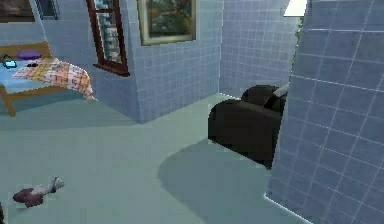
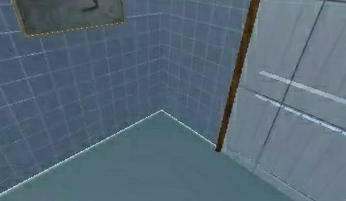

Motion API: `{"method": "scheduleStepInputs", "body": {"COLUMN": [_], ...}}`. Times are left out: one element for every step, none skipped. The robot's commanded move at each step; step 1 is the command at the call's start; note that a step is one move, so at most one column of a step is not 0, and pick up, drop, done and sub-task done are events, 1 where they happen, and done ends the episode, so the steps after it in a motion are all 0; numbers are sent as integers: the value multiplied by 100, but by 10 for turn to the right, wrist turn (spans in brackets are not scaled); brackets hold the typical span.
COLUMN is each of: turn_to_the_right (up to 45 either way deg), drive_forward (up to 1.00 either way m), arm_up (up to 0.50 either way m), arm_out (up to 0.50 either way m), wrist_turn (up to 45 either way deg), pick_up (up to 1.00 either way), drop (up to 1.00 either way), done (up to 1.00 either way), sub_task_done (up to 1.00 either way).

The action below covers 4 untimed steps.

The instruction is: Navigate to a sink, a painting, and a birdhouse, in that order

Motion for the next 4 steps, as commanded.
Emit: {"method": "scheduleStepInputs", "body": {"turn_to_the_right": [-330, 0, -60, 0], "drive_forward": [0, 100, 0, 50], "arm_up": [0, 0, 0, 0], "arm_out": [0, 0, 0, 0], "wrist_turn": [0, 0, 0, 0], "pick_up": [0, 0, 0, 0], "drop": [0, 0, 0, 0], "done": [0, 0, 0, 0], "sub_task_done": [0, 0, 0, 0]}}
